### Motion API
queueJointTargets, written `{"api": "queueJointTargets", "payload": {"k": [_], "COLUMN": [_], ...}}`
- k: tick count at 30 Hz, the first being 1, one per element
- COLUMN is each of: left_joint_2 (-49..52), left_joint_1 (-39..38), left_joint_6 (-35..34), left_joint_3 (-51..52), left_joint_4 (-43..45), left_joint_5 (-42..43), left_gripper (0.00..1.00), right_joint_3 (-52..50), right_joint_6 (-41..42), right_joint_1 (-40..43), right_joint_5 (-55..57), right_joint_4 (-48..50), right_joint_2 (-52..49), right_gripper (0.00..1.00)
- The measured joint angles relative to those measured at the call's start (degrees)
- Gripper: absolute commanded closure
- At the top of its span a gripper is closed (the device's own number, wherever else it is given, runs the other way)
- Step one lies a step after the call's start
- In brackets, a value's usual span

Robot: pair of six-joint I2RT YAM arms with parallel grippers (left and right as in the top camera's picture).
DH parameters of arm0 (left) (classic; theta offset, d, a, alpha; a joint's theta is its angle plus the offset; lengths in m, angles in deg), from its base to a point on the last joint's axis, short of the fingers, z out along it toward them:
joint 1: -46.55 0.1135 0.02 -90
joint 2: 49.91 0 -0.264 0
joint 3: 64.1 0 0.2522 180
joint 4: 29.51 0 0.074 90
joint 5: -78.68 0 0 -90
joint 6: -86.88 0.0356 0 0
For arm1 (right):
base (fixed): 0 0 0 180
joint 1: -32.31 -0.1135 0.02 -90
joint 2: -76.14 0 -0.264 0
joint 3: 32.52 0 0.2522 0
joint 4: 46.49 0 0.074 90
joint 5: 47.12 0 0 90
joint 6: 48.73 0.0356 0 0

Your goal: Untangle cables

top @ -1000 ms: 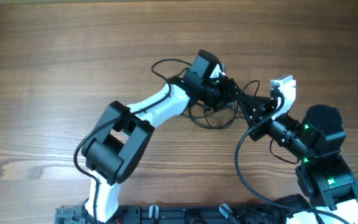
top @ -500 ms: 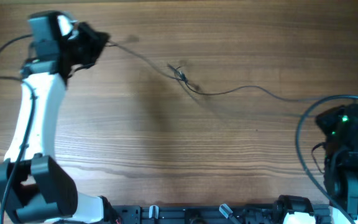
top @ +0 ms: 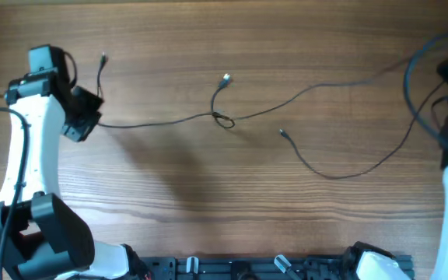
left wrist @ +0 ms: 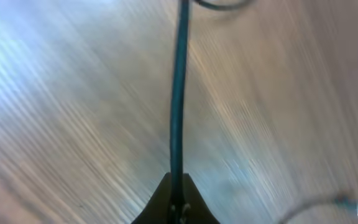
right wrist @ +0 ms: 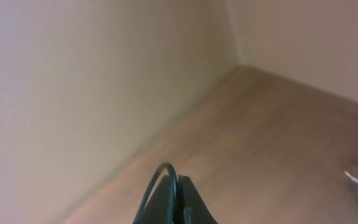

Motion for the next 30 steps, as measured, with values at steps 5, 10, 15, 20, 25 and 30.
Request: {"api": "queueJointTargets", "payload": {"k": [5, 10, 15, 20, 25, 30], "left_joint_2": [0.07, 1.68, 2.80, 2.82, 2.84, 3.23], "left_joint_1": [-1.27, -8.02, -8.02, -8.02, -8.41, -16.37], "left_joint_6": [-3.21, -10.21, -14.38, -17.84, -22.32, -23.71], "left_joint_3": [0.00, 0.00, 0.00, 0.00, 0.26, 0.55], "left_joint_4": [0.35, -3.19, -5.86, -9.70, -1.68, 25.97], "left_joint_5": [2.16, -8.11, -11.72, -14.91, -8.96, 2.93], "left_gripper": [0.96, 0.96, 0.96, 0.96, 0.96, 0.96], "right_joint_3": [15.47, 30.23, 31.65, 31.65, 31.36, 31.58], "right_joint_6": [-9.29, -19.23, -26.99, -27.67, -28.09, -28.46], "right_joint_1": [0.39, 2.82, 6.91, 10.58, 10.32, -1.14], "right_joint_5": [-9.42, -4.46, -1.81, -1.38, -21.33, -52.65], "right_joint_4": [11.63, 17.59, 26.34, 19.21, -8.20, -22.14], "right_joint_2": [-8.83, -16.11, -28.06, -39.43, -45.66, -45.62], "right_gripper": [0.96, 0.96, 0.96, 0.96, 0.95, 0.95]}}
